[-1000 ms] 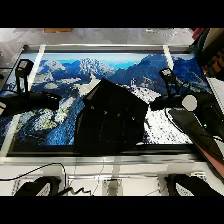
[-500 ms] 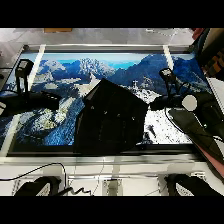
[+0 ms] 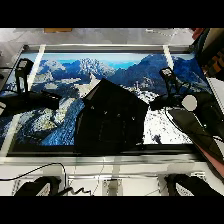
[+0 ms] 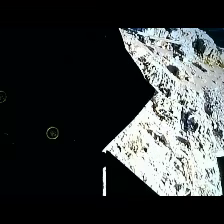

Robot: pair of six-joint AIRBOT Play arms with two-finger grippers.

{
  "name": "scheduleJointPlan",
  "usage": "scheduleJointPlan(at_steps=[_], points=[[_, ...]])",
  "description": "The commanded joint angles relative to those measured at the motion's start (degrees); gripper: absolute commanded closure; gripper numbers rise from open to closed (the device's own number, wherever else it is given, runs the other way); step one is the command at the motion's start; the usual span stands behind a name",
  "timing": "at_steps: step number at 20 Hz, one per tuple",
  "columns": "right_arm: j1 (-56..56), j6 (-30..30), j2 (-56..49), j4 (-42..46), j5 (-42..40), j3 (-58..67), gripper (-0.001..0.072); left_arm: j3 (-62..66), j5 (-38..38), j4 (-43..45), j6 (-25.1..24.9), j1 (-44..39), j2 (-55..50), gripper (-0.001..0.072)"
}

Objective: Fold the clothes and pants, and hang the long-sleeved shirts on hangers.

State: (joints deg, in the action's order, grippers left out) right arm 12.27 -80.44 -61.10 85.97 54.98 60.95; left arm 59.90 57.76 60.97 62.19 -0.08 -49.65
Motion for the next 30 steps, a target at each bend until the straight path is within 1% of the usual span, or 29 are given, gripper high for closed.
scheduleJointPlan(at_steps=[1,3,4,5,6,7,8,9,10,11,12,13,14,15,17,18,19,20,23,26,27,28,30], points=[[-0.68,0.61,-0.28,6.75,4.52,-0.07,0.0672,0.02,0.07,-0.48,0.00,0.07,-0.04,0.0687],[-5.14,1.01,-0.33,8.26,11.47,-2.40,0.0673,0.02,0.61,-0.50,0.00,0.07,-0.04,0.0687],[-8.26,3.80,-0.33,6.93,13.97,-4.72,0.0673,0.02,0.61,-0.52,0.00,0.07,-0.04,0.0687],[-11.17,8.33,-0.31,4.85,16.41,-7.41,0.0673,0.02,0.61,-0.52,0.00,0.07,-0.04,0.0687],[-14.19,13.33,-0.31,0.48,18.34,-10.86,0.0673,0.02,0.59,-0.55,0.00,0.07,-0.04,0.0687],[-16.92,16.37,-0.31,-7.08,18.51,-14.40,0.0673,0.02,0.59,-0.55,0.00,0.04,-0.04,0.0687],[-19.17,21.68,-0.31,-17.68,18.95,-18.43,0.0673,0.02,0.59,-0.52,0.00,0.07,-0.04,0.0686],[-20.24,25.92,-0.33,-25.83,19.08,-21.94,0.0673,0.02,0.55,-0.52,0.00,0.07,-0.04,0.0680],[-20.44,26.01,-0.33,-30.84,16.13,-25.22,0.0671,0.02,0.52,-0.52,0.00,0.07,-0.04,0.0679],[-20.41,24.90,-0.33,-34.82,12.15,-28.00,0.0548,0.02,0.50,-0.52,0.00,0.07,-0.04,0.0677],[-20.41,22.93,-0.33,-37.81,8.74,-30.14,0.0301,0.02,0.37,-0.55,0.00,0.07,-0.04,0.0648],[-20.44,21.29,-0.37,-39.93,6.19,-31.85,0.0205,0.02,0.37,-0.55,0.02,0.07,-0.04,0.0429],[-20.41,21.05,-0.59,-40.44,5.07,-32.74,0.0205,0.02,0.37,-0.55,0.00,0.07,-0.04,0.0121],[-20.41,21.00,-1.27,-40.50,5.16,-32.94,0.0205,0.02,0.39,-0.57,0.02,0.07,-0.04,0.0018],[-20.41,20.98,-3.74,-43.32,6.03,-32.92,0.0202,0.02,0.50,-0.55,0.02,0.04,-0.04,0.0019],[-20.06,21.00,-5.05,-45.33,6.14,-32.92,0.0148,0.02,0.52,-0.57,0.02,0.04,-0.04,0.0019],[-19.28,21.00,-6.36,-46.90,5.99,-32.92,0.0072,0.02,0.52,-0.59,0.02,0.04,-0.04,0.0019],[-18.10,20.98,-7.78,-47.80,5.77,-32.89,0.0027,0.02,0.52,-0.59,0.02,0.04,-0.04,0.0020],[-14.03,20.41,-11.63,-47.93,4.79,-32.89,0.0038,0.02,0.52,-0.55,0.00,0.07,-0.04,0.0020],[-11.54,18.32,-14.40,-48.50,-0.22,-32.85,0.0046,0.02,-0.26,-1.33,0.02,0.07,-0.04,0.0020],[-11.26,18.34,-14.64,-48.70,-2.12,-32.74,0.0140,0.02,-1.49,-1.88,0.02,0.04,-0.04,0.0022],[-11.08,18.38,-14.62,-48.72,-3.89,-32.72,0.0249,0.02,-2.43,-2.82,0.07,0.07,-0.04,0.0027],[-11.08,18.62,-14.60,-48.70,-5.40,-32.72,0.0389,0.00,-3.39,-2.80,0.04,0.11,-0.04,0.0029]])
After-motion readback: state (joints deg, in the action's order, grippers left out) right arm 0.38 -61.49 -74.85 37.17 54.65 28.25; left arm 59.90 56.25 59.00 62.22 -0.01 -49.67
